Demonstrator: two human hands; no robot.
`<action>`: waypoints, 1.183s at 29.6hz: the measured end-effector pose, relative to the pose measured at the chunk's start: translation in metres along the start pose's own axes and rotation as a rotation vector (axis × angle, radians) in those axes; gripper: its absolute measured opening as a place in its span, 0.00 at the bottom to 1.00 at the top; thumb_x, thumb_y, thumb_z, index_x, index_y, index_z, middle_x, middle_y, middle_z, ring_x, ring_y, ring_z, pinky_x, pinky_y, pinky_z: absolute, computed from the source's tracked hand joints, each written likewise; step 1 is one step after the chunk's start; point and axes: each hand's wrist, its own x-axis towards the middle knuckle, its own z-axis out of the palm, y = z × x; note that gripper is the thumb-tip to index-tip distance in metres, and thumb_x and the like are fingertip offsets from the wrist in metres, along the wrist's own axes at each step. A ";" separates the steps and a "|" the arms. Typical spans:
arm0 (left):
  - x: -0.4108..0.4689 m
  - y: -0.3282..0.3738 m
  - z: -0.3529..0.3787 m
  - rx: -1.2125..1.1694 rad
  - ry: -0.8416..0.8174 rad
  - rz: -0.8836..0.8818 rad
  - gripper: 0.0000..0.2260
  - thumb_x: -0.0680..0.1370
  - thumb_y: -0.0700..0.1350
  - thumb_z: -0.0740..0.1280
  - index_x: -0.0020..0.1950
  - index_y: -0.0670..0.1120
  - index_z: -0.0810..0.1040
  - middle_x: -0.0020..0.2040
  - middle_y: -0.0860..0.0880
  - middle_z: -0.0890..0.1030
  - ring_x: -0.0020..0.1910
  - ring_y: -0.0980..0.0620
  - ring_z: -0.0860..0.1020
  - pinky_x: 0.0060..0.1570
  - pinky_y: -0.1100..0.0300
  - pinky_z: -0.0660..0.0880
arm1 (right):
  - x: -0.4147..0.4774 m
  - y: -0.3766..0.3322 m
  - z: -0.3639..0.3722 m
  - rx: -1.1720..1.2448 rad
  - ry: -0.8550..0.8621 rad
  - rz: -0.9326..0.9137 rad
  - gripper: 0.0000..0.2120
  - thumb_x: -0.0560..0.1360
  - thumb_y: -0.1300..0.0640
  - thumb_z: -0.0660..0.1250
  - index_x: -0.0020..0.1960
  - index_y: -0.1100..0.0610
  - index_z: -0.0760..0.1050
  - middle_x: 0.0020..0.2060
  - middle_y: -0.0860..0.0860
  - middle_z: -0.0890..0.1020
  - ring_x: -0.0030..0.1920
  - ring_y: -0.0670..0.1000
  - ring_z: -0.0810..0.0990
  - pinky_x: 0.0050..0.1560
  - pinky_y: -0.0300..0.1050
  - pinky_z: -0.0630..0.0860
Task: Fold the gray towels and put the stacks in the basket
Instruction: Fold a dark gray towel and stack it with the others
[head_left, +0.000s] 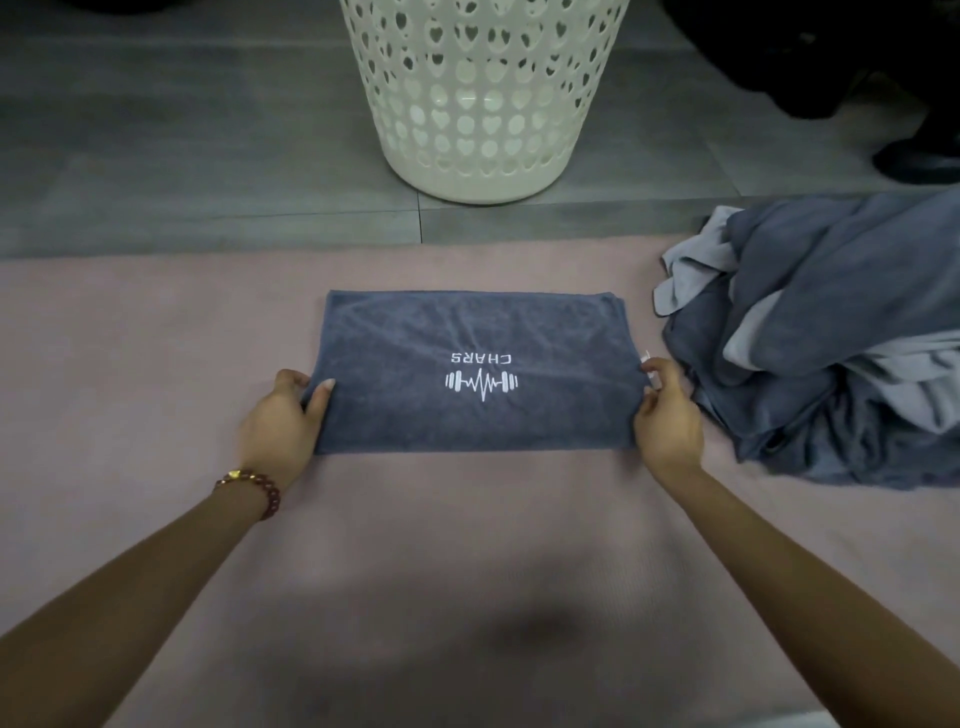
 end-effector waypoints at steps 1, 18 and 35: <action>-0.011 0.000 -0.006 -0.002 -0.005 0.016 0.18 0.80 0.55 0.58 0.58 0.41 0.70 0.44 0.38 0.80 0.45 0.36 0.78 0.39 0.54 0.66 | -0.009 0.003 -0.007 0.019 -0.005 -0.019 0.15 0.77 0.67 0.55 0.61 0.56 0.68 0.34 0.55 0.74 0.35 0.57 0.73 0.35 0.47 0.68; -0.094 -0.042 -0.029 -0.424 -0.086 -0.128 0.06 0.80 0.47 0.61 0.56 0.47 0.68 0.40 0.39 0.80 0.38 0.40 0.78 0.42 0.45 0.76 | -0.085 0.023 -0.055 0.302 -0.298 0.407 0.22 0.76 0.56 0.65 0.65 0.61 0.60 0.51 0.54 0.71 0.50 0.53 0.71 0.49 0.44 0.67; -0.033 -0.010 0.003 -0.350 -0.104 0.123 0.10 0.78 0.38 0.60 0.58 0.47 0.67 0.44 0.45 0.78 0.42 0.42 0.76 0.46 0.49 0.73 | -0.042 0.023 -0.017 0.002 -0.188 0.335 0.13 0.80 0.56 0.56 0.56 0.65 0.71 0.52 0.63 0.78 0.53 0.62 0.76 0.45 0.46 0.66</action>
